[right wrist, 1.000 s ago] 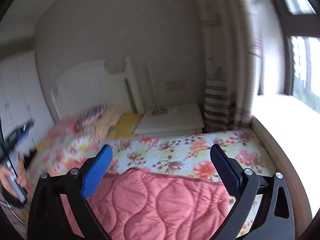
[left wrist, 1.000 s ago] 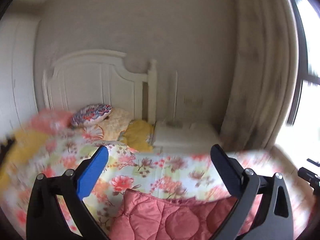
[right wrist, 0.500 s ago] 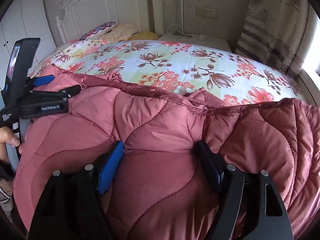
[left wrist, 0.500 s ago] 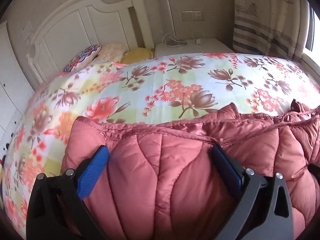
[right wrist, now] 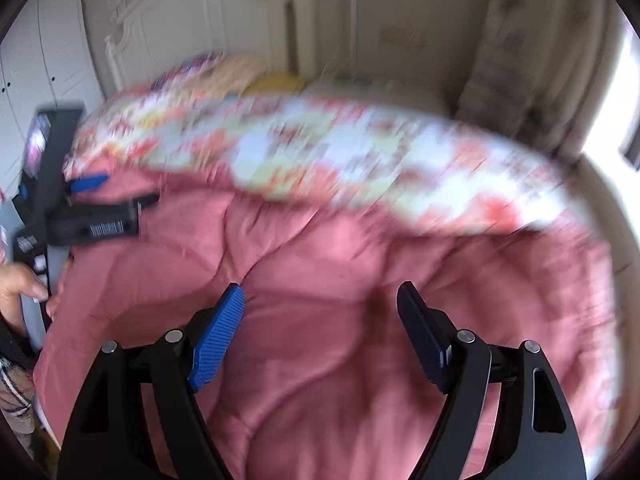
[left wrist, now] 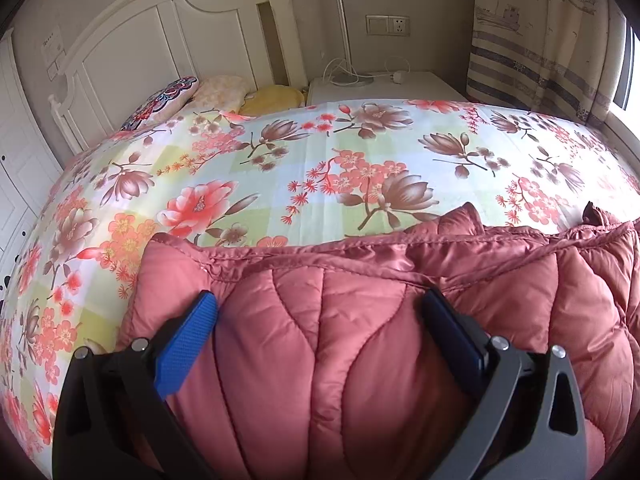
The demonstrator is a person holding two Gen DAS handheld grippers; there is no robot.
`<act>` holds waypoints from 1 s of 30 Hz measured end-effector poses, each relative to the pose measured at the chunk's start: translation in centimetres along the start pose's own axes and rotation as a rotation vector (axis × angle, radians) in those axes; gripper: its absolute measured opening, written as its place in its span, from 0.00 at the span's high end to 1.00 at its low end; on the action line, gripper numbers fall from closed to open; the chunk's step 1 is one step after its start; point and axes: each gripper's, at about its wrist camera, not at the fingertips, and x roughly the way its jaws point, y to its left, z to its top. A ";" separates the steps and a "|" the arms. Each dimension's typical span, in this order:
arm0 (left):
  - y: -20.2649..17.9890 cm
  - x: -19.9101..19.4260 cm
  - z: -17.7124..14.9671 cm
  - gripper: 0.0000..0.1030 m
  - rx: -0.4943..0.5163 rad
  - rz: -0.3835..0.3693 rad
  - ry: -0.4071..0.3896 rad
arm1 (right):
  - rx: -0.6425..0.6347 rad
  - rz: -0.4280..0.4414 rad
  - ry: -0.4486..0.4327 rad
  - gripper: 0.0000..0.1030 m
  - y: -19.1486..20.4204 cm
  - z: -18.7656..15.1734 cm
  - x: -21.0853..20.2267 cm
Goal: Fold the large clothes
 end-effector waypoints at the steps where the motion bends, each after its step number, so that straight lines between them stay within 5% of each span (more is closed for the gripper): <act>1: 0.0 0.0 0.0 0.02 -0.001 -0.001 0.001 | 0.020 -0.038 -0.043 0.19 -1.4 0.4 -1.2; 4: 0.0 0.0 0.0 0.02 -0.008 -0.009 0.002 | 0.119 -0.123 -0.019 0.16 -5.9 0.2 -0.5; 7: 0.1 0.0 0.0 0.02 -0.019 -0.023 0.005 | 0.212 -0.152 0.166 0.15 -9.5 -2.9 5.0; 9: 0.2 0.1 0.0 0.02 -0.024 -0.024 0.006 | 0.296 -0.077 0.153 0.14 -10.8 -3.6 5.5; 12: 0.2 0.1 0.0 0.02 -0.023 -0.023 0.005 | 0.237 -0.123 0.152 0.15 -10.0 -2.5 4.2; 17: 0.2 0.1 0.0 0.02 -0.024 -0.024 0.005 | 0.258 -0.158 -0.010 0.13 -9.8 -2.5 -1.6; 20: 0.2 0.0 -0.1 0.02 -0.024 -0.026 0.002 | 0.273 -0.210 0.093 0.12 -10.7 -4.9 0.7; 23: 0.2 0.0 -0.1 0.02 -0.028 -0.024 0.002 | 0.347 -0.139 0.135 0.08 -11.9 -5.5 1.9; 26: 0.3 0.1 -0.1 0.02 -0.028 -0.024 0.001 | 0.284 -0.231 0.075 0.09 -10.3 -4.0 -0.9; 30: 0.2 0.1 -0.1 0.02 -0.022 -0.017 0.006 | 0.157 -0.136 -0.034 0.06 -5.4 -2.7 -3.8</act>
